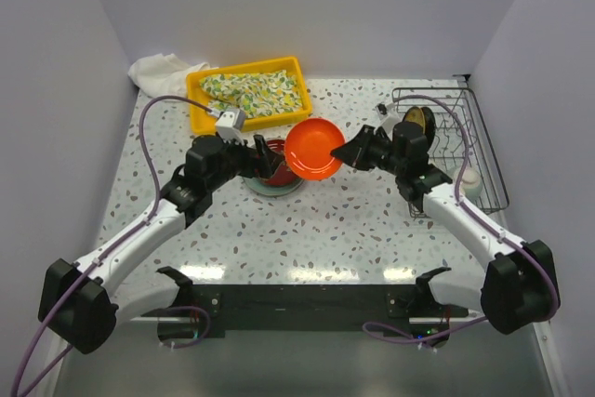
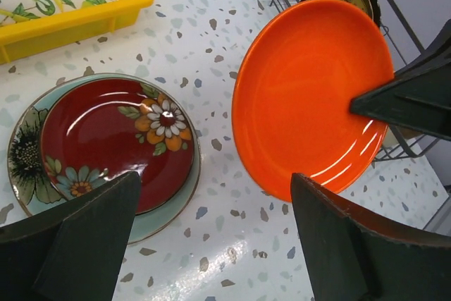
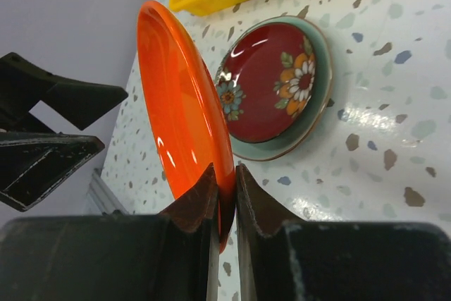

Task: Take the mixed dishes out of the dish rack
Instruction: Place the plate at the center of the board.

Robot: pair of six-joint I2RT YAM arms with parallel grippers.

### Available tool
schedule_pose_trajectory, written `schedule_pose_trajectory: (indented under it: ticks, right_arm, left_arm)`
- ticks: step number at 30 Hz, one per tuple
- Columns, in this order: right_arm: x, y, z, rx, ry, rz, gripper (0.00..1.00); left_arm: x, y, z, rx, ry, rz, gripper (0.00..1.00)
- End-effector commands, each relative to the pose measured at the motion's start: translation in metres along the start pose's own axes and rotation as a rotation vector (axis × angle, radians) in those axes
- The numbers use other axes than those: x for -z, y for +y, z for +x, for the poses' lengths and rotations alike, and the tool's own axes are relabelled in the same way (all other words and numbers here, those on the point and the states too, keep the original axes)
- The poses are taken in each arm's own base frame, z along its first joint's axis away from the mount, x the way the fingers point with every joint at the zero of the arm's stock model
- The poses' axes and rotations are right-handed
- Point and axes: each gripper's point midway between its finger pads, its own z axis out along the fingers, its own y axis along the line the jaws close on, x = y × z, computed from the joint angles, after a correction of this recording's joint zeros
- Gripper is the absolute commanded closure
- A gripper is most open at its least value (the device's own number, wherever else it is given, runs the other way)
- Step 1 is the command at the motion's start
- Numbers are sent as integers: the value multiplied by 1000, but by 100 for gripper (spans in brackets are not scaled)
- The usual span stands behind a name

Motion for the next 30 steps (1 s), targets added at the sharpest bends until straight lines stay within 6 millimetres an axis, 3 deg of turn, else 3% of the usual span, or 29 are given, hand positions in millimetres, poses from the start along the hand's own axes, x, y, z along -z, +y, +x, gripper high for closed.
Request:
schedule_pose_trajectory:
  ticks: [1,9,15,17,25,27,30]
  right_arm:
    - [-5,33,-7,-27,-29,-150,100]
    - [-13,43,0,-70,1,-216,100]
    - [-18,46,6,-92,21,-248,100]
    - [-19,46,8,-93,25,-249,100]
    - [-21,40,13,-109,29,-242,100]
    - [-21,38,14,-110,29,-233,99]
    - [-21,31,15,-103,23,-201,82]
  left_arm:
    - [-6,-22,-30,46,-105,52,9]
    - [-17,-18,-16,65,-80,16,19]
    - [-25,-19,-7,99,-59,30,32]
    - [-26,-19,-4,114,-56,38,39]
    - [-27,-24,0,193,-83,78,92]
    - [-27,-23,1,196,-80,78,100]
    - [-28,-23,3,201,-78,76,100]
